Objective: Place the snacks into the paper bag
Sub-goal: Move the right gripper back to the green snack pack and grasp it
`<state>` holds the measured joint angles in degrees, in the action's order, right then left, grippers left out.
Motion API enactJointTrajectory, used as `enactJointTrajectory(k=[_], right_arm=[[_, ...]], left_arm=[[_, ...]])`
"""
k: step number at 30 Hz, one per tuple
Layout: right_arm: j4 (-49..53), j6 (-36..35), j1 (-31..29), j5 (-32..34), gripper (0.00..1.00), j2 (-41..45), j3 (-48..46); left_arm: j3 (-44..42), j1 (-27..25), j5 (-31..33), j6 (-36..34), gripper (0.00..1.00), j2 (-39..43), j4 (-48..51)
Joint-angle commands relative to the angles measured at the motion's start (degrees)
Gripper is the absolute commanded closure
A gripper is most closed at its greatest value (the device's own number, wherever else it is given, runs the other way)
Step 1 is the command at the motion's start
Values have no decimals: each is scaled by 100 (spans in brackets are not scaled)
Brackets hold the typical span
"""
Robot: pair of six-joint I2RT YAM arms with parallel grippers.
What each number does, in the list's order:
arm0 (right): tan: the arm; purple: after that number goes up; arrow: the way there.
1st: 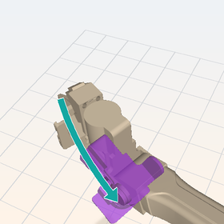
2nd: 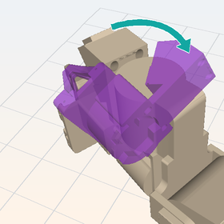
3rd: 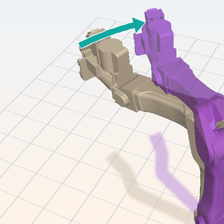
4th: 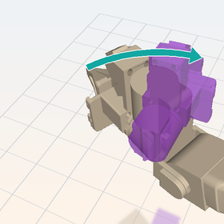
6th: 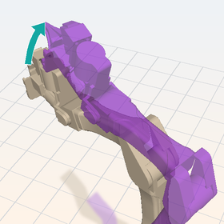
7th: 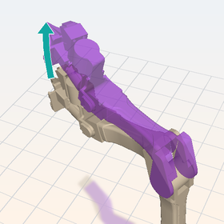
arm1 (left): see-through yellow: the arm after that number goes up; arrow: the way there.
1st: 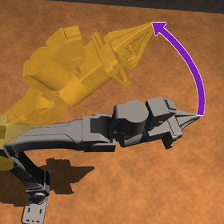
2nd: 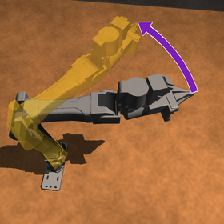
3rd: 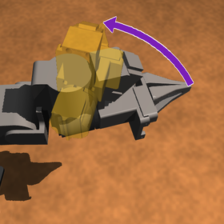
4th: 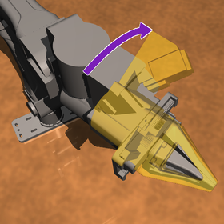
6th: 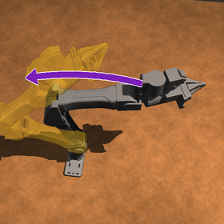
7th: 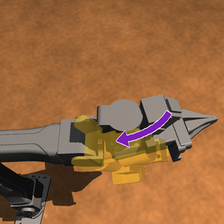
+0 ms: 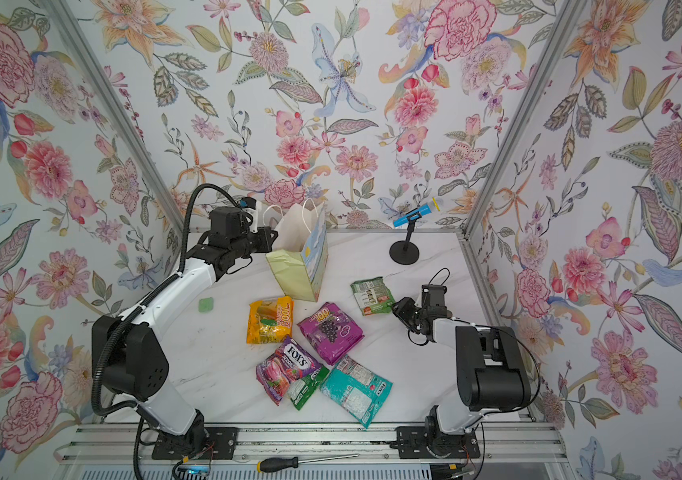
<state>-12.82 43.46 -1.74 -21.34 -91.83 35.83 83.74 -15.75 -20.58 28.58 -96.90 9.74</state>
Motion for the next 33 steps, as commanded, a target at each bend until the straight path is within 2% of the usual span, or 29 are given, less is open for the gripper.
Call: enactJointTrajectory(k=[1, 9, 13, 16, 21, 28, 33], right_arm=[[-393, 179, 7, -89, 49, -212, 28], [-772, 360, -89, -194, 51, -698, 196], [-917, 452, -147, -212, 55, -886, 278], [-993, 452, -195, -238, 66, -1029, 377], [-1220, 516, -229, -190, 99, -1027, 398], [-1229, 396, -313, 7, 100, -334, 361], [-560, 12, -529, 296, 100, 521, 668]], left_arm=[[-104, 27, 46, 78, 100, 193, -13], [-77, 23, 51, 80, 100, 198, 11], [-69, 28, 67, 90, 100, 227, 33], [-85, 26, 70, 76, 100, 233, 36], [-104, 28, 98, 94, 100, 269, 36], [-94, 29, 106, 66, 100, 250, 73], [-60, 27, 113, 61, 100, 234, 81]])
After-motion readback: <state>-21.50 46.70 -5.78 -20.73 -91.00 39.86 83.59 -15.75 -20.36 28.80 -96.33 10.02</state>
